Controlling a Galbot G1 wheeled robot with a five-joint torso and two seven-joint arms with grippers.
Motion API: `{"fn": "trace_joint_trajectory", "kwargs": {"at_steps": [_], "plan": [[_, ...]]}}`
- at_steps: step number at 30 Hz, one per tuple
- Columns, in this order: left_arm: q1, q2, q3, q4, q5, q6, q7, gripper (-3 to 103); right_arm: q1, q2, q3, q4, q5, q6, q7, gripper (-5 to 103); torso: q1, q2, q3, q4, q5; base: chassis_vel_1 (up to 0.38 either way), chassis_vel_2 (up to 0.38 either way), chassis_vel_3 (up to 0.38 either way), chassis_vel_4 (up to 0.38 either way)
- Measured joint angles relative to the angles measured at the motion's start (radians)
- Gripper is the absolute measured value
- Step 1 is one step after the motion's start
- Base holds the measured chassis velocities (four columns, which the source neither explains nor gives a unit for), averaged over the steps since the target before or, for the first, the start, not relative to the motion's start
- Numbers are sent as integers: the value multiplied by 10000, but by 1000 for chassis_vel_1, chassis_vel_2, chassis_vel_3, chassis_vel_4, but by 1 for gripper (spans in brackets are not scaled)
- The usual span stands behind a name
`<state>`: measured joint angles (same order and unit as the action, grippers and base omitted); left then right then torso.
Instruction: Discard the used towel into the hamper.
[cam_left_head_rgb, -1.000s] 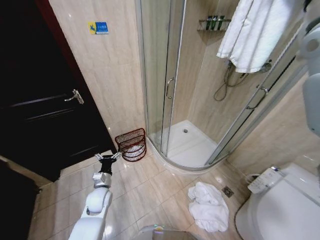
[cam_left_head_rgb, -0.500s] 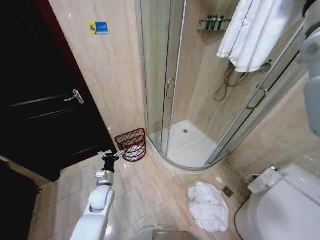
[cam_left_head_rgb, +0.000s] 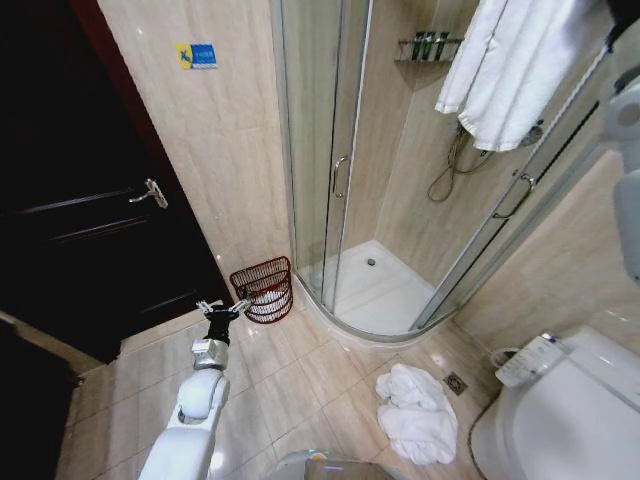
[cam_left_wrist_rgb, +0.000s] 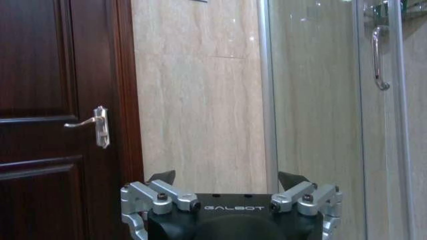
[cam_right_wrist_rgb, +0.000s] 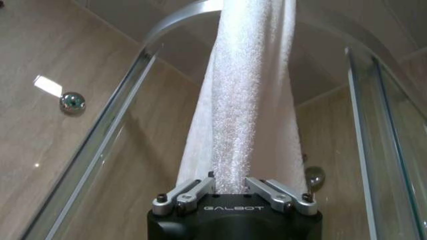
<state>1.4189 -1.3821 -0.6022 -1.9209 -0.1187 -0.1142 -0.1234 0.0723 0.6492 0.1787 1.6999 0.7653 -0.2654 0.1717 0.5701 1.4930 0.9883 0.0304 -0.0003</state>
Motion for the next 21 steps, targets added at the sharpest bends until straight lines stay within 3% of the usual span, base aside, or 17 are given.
{"fn": "trace_joint_trajectory", "kwargs": {"at_steps": [8,21], "plan": [[35,-17,3,-12,3,-31,0,100,-1262,-227,655,559,74,-16,-43,6,0,0,0,0,3,0,0,0,0],[18,-8,138,-116,76,4,-12,100,-4481,-571,2918,1763,-5,83,-324,6,-1,1,0,-1,1,0,0,0,0]]}}
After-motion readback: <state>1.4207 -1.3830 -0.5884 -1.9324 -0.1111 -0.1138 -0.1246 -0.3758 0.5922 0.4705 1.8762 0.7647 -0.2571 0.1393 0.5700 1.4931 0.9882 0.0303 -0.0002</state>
